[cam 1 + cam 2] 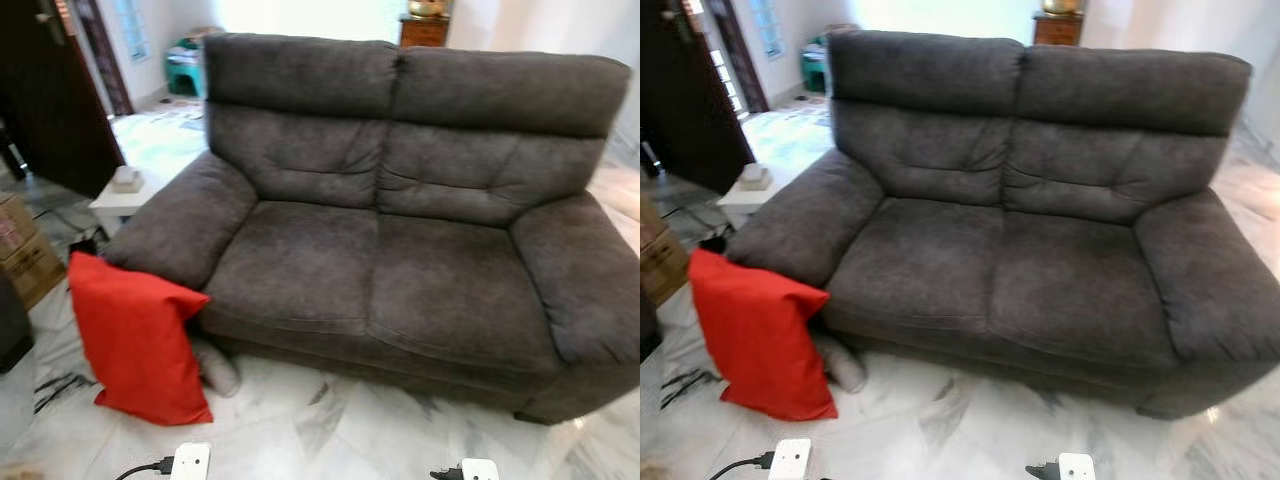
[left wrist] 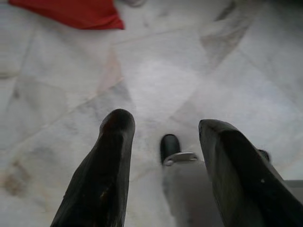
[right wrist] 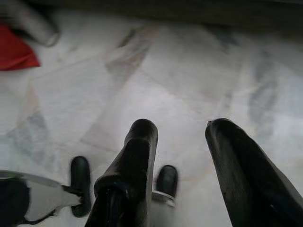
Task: Move the pillow to the sofa from floor
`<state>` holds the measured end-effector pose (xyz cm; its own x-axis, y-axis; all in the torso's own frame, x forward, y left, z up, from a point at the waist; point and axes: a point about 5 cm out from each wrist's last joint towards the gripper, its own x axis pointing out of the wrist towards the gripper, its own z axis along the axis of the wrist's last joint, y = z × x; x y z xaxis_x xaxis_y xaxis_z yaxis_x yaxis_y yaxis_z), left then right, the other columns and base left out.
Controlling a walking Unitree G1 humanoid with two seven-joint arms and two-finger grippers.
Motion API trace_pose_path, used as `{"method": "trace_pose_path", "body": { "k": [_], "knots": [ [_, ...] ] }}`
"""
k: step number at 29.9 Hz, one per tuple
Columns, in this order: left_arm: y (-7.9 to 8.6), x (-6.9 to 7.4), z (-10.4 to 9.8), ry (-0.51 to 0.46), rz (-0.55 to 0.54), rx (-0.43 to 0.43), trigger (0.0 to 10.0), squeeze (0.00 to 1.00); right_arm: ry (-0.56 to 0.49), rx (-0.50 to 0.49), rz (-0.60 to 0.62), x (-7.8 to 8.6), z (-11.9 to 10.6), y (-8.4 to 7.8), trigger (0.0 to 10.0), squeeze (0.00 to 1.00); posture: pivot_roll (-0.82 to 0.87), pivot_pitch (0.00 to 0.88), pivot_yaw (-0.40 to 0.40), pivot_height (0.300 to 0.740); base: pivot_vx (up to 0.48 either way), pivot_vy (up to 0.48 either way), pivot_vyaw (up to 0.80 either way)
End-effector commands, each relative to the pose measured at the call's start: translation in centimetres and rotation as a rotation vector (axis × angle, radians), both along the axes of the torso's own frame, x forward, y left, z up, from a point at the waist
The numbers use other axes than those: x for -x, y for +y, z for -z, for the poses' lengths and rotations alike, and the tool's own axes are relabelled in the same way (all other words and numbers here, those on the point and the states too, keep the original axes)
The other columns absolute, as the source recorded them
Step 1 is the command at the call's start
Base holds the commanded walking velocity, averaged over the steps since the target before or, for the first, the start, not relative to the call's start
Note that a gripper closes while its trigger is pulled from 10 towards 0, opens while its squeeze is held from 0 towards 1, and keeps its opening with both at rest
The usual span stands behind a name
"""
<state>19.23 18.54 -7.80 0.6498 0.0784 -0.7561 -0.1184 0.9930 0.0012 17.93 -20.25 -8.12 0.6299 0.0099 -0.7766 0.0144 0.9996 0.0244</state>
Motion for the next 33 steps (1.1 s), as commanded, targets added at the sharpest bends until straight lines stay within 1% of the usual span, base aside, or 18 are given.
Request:
{"method": "trace_pose_path", "body": {
  "k": [1,3,5,10,15,22,27,33],
  "knots": [
    [7.2,5.6,0.9,0.174,-0.063,-0.093,10.0,0.0,0.049,-0.223,0.138,-1.0,0.0,2.7,10.0,0.0,0.11,0.0,0.007,0.74,0.0,0.0,0.0],
    [7.2,5.5,0.9,0.174,-0.064,-0.092,10.0,0.0,0.049,-0.225,0.139,-1.0,0.0,2.7,10.0,0.0,0.11,0.0,0.008,0.74,0.0,0.0,0.0],
    [7.2,5.5,0.9,0.175,-0.064,-0.094,10.0,0.0,0.05,-0.227,0.139,-1.1,0.0,2.8,10.0,0.0,0.12,0.0,0.011,0.74,0.0,0.465,0.0],
    [7.1,5.3,0.9,0.174,-0.061,-0.096,10.0,0.0,0.05,-0.232,0.145,-1.1,0.1,2.9,10.0,0.0,0.12,0.0,0.01,0.74,0.0,0.0,0.0],
    [6.9,5.0,0.9,0.17,-0.064,-0.094,10.0,0.0,0.05,-0.236,0.147,-1.1,0.1,2.9,10.0,0.0,0.12,0.0,0.013,0.74,0.0,0.449,0.0],
    [6.8,4.3,0.6,0.147,-0.057,-0.094,10.0,0.0,0.049,-0.236,0.151,-1.1,0.0,3.0,10.0,0.0,0.12,0.0,0.014,0.74,0.0,0.459,0.0],
    [7.3,4.3,0.4,0.143,-0.058,-0.097,10.0,0.0,0.049,-0.237,0.154,-1.1,0.1,2.9,10.0,0.0,0.12,0.0,0.016,0.74,0.0,0.48,0.0],
    [7.3,4.2,0.4,0.14,-0.057,-0.096,10.0,0.0,0.049,-0.236,0.155,-1.1,0.1,2.9,10.0,0.0,0.12,0.0,0.014,0.74,0.0,0.48,0.0]
  ]
}}
